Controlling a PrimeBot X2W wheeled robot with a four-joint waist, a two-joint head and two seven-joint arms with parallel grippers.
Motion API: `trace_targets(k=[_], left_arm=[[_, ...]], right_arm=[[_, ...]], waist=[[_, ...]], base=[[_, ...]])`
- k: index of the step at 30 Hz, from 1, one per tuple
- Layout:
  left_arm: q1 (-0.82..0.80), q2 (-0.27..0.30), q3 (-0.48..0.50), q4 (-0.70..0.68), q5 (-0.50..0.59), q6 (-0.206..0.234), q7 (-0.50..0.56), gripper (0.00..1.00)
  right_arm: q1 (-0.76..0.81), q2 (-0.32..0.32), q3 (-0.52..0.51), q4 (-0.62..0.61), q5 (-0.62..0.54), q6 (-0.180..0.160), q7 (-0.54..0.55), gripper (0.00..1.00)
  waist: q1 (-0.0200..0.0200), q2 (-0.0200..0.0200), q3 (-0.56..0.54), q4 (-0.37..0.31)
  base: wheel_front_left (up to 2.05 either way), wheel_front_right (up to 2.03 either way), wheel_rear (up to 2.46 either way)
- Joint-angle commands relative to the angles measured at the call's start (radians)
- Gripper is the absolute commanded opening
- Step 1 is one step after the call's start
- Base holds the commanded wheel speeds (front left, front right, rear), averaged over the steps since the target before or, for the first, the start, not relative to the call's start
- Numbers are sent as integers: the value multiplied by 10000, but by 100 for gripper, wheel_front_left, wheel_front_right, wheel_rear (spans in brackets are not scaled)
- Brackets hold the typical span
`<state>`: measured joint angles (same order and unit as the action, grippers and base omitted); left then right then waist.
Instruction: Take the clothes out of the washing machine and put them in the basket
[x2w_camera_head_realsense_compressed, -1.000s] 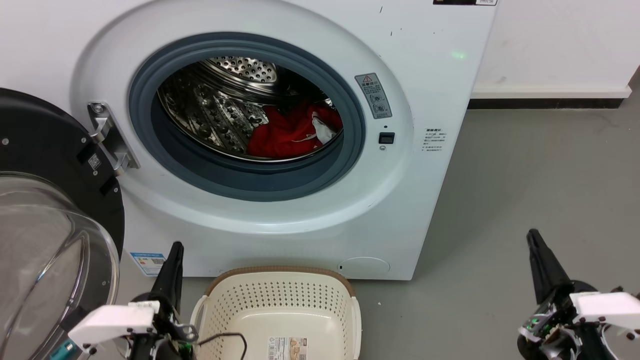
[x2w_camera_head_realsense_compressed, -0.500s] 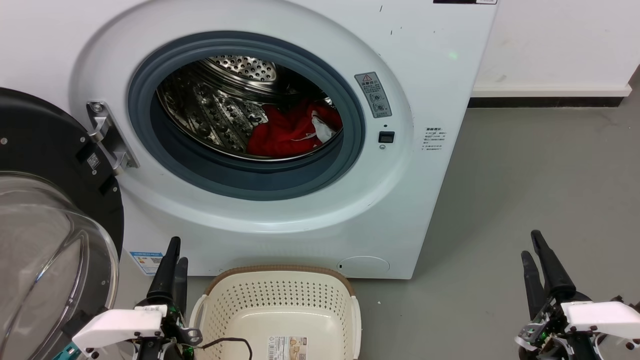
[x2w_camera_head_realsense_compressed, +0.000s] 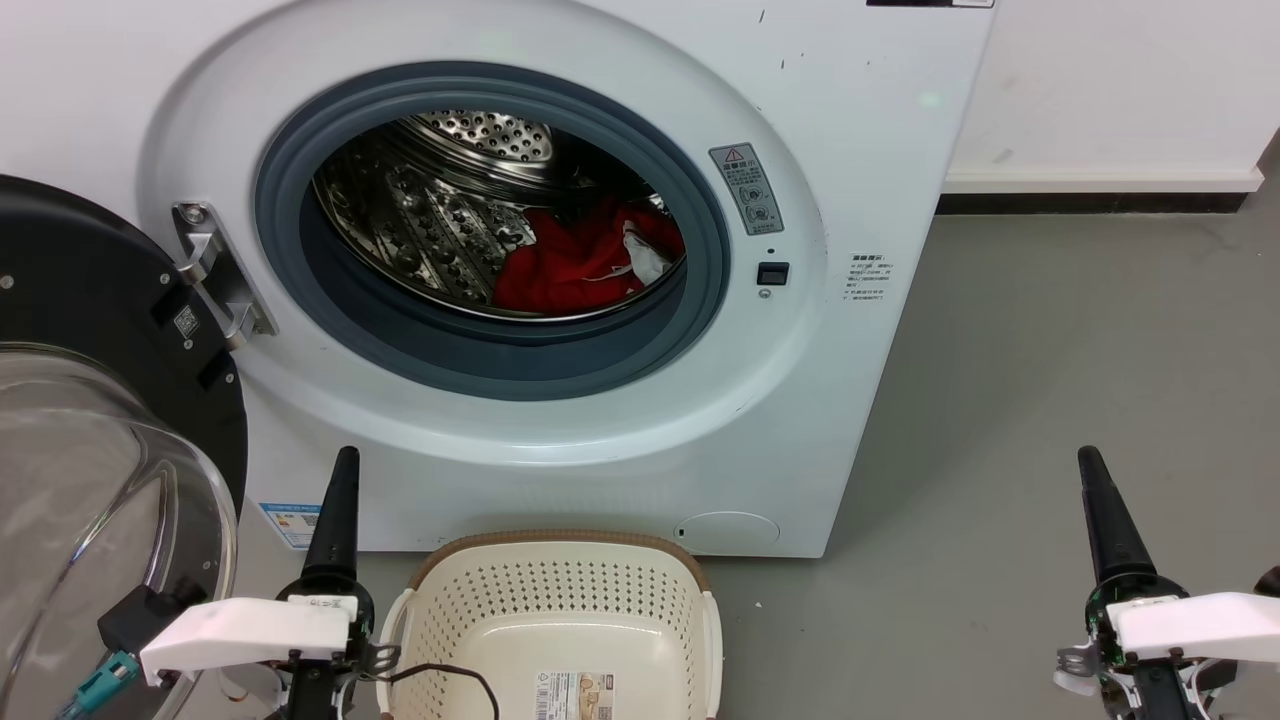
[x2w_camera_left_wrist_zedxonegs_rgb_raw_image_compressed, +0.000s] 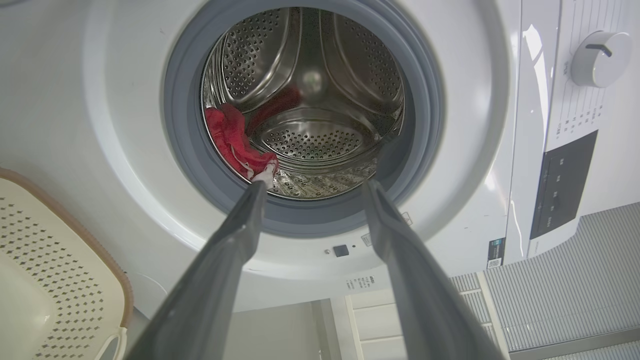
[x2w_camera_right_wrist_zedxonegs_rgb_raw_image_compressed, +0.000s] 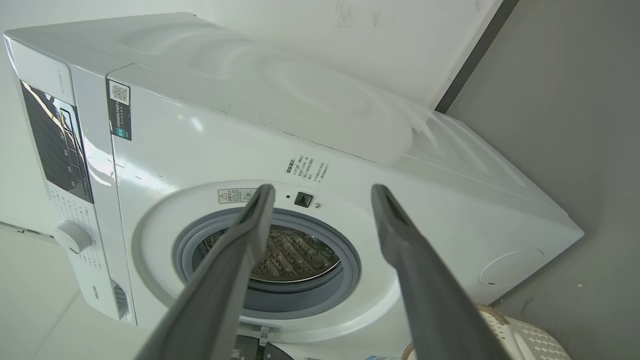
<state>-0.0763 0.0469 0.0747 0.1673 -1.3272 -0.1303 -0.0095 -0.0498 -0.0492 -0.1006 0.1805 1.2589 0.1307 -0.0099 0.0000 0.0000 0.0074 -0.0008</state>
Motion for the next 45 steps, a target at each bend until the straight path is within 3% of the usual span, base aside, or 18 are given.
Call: trace_targets(k=[1, 19, 31, 45], left_arm=[[-223, 29, -23, -263, 516, -5, -115, 100], [-23, 34, -528, -378, 5107, 139, -760, 100], [21, 153, -857, -252, 7257, 405, -1125, 100], [33, 302, -1163, -200, 8891, 758, -1501, 100]], right_arm=[[-39, -23, -12, -293, -667, 2, -114, 100], [389, -23, 243, -846, -5430, 1, -754, 100], [560, -22, 263, -859, -7295, 1, -1089, 100], [688, -21, 334, -1018, -8997, 0, -1270, 100]], waist=[[0, 0, -2, -2], [0, 0, -10, -2], [0, 0, -35, 19], [0, 0, -30, 60]], base=[[0, 0, 0], [0, 0, 0], [0, 0, 0], [0, 0, 0]])
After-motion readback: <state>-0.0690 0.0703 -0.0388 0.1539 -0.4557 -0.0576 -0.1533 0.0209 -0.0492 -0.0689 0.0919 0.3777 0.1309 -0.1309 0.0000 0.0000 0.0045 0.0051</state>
